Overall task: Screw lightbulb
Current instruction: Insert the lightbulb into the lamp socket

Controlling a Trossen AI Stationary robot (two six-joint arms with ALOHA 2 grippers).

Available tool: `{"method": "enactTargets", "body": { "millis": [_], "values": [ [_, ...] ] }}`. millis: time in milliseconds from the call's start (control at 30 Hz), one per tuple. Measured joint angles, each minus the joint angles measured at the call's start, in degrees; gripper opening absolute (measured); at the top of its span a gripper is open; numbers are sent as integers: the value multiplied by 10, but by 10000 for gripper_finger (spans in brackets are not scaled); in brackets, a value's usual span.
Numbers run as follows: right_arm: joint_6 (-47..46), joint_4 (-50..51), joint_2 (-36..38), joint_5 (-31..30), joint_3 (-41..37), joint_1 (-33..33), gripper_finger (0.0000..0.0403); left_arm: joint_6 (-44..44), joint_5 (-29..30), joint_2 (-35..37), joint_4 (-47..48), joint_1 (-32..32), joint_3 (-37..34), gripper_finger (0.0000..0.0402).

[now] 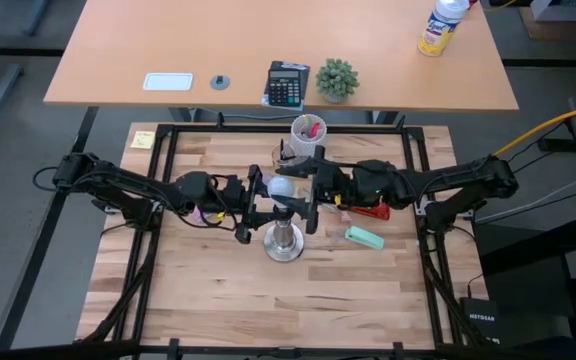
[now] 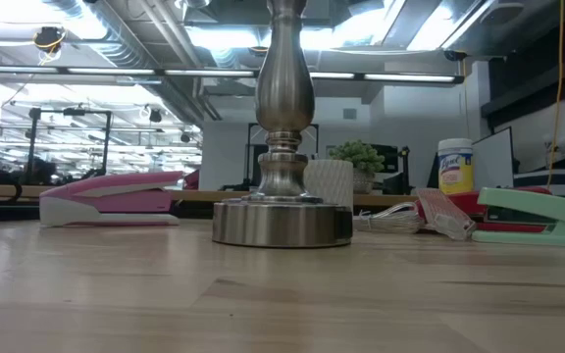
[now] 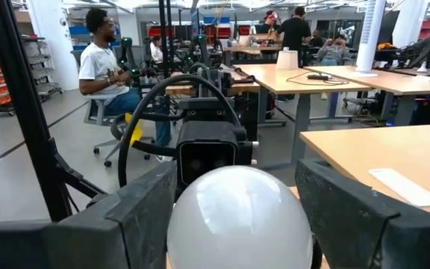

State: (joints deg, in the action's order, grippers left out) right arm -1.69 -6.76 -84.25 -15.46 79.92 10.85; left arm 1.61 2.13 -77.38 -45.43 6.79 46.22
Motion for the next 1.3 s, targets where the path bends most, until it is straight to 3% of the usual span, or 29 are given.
{"method": "enactTargets", "body": {
  "millis": [400, 1300],
  "values": [
    [-17, -7, 0, 60, 0, 0, 280, -6, 0, 8, -6, 0, 1, 203],
    [-11, 24, 12, 75, 1, 1, 280, -31, 1, 44, 5, 15, 1, 203]
  ]
}}
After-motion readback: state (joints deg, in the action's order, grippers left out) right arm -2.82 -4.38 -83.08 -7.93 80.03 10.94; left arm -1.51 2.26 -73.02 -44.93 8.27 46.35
